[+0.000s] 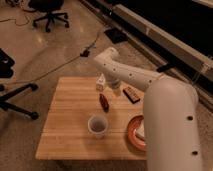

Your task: Place the pepper in the ceramic cup

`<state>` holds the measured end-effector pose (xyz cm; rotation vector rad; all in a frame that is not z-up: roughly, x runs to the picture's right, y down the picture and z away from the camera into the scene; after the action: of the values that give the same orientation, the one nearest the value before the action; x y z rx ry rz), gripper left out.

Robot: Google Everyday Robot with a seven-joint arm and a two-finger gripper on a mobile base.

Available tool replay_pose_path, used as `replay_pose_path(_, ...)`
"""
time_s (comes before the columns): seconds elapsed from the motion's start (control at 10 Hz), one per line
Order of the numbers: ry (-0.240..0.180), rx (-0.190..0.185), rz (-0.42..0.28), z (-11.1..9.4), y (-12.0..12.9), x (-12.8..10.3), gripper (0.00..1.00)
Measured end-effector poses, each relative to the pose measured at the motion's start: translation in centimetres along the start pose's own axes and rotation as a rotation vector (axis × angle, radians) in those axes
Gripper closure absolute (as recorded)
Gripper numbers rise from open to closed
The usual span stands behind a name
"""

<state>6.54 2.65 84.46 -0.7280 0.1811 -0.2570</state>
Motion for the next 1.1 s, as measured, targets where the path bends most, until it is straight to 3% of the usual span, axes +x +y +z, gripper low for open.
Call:
replay_pose_path(0.8, -0.007, 0.012, -0.012, -3.2, 2.3, -2.9, 0.85)
replay_pose_path(1.1, -0.008, 0.014, -0.019, -2.9, 2.4, -3.5, 0.82)
